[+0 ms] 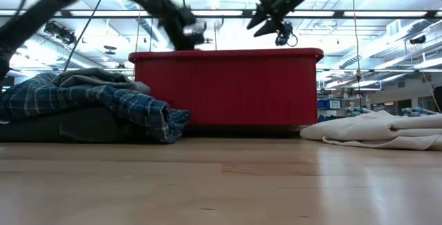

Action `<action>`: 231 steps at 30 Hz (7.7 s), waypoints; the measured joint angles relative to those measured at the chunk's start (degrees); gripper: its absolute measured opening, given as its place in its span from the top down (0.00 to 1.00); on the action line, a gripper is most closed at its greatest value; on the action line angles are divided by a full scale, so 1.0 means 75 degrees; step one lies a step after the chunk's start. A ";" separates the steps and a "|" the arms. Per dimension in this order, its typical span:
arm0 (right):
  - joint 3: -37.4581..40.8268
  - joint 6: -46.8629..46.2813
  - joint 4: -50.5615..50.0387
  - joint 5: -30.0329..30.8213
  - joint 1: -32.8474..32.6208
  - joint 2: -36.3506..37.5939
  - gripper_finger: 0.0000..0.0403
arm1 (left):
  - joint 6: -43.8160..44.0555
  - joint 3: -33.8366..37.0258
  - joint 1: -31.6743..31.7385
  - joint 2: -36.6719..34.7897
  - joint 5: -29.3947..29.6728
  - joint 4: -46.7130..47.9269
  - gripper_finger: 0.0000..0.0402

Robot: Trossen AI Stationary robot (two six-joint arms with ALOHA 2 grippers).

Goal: Fold Laundry from Bin
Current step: Remove the black shirt from the laundry bin, then fold the black shirt

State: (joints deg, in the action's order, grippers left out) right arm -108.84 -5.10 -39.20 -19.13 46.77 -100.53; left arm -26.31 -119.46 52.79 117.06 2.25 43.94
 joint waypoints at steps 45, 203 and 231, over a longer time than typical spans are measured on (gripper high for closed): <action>0.0000 0.0836 -0.0038 -0.0478 0.1600 0.0046 0.45 | -0.1057 -0.1646 0.0028 0.1616 0.0767 0.0137 0.98; 0.5065 0.0784 0.2450 0.2558 -0.9329 -0.0583 0.64 | 1.5155 0.4474 -1.2893 0.0506 0.2083 -0.1187 0.97; 0.5464 0.2483 0.4369 0.0797 -0.7866 -0.1854 0.73 | 1.6860 0.4156 -1.3142 -0.0345 0.2273 0.1219 1.00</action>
State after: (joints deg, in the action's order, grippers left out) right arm -67.85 13.52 -6.44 -13.15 -12.23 -114.43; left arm 100.14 -88.29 -45.78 114.48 19.30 53.09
